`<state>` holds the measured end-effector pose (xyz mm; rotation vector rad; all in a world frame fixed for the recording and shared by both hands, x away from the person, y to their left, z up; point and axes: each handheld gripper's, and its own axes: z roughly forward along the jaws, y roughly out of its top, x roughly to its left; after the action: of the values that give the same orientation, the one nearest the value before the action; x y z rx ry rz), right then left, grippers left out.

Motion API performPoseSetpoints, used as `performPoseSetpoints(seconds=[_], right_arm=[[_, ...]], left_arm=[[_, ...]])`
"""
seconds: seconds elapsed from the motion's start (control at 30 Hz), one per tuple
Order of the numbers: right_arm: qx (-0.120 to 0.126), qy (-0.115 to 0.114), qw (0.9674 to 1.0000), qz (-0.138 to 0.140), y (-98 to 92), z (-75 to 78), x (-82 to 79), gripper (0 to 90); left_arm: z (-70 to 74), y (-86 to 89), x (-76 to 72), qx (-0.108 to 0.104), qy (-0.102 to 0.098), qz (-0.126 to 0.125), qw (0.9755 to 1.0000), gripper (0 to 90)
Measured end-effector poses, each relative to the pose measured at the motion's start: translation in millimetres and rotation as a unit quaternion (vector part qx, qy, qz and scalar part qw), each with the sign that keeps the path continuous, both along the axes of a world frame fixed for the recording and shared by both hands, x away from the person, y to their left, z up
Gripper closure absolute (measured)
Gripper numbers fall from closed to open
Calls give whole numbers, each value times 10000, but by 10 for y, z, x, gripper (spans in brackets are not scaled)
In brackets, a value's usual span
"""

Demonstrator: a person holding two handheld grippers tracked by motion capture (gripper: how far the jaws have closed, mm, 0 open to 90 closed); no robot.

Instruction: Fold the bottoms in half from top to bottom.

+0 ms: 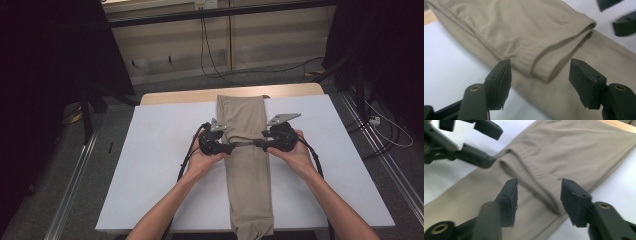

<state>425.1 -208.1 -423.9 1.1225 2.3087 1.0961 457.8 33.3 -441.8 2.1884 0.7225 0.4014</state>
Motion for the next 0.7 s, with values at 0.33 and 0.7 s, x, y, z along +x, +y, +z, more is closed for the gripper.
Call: performPoseSetpoints(seconds=[0.33,0.7], right_arm=[[-303,54,9995,39,58,-164,232,714],[-221,62,9997,-29,9,-195,263,748]], left_arm=[[-27,-42,207,-159,-70,135,9998,583],[6,-102,360,-366,145,160,9991,817]])
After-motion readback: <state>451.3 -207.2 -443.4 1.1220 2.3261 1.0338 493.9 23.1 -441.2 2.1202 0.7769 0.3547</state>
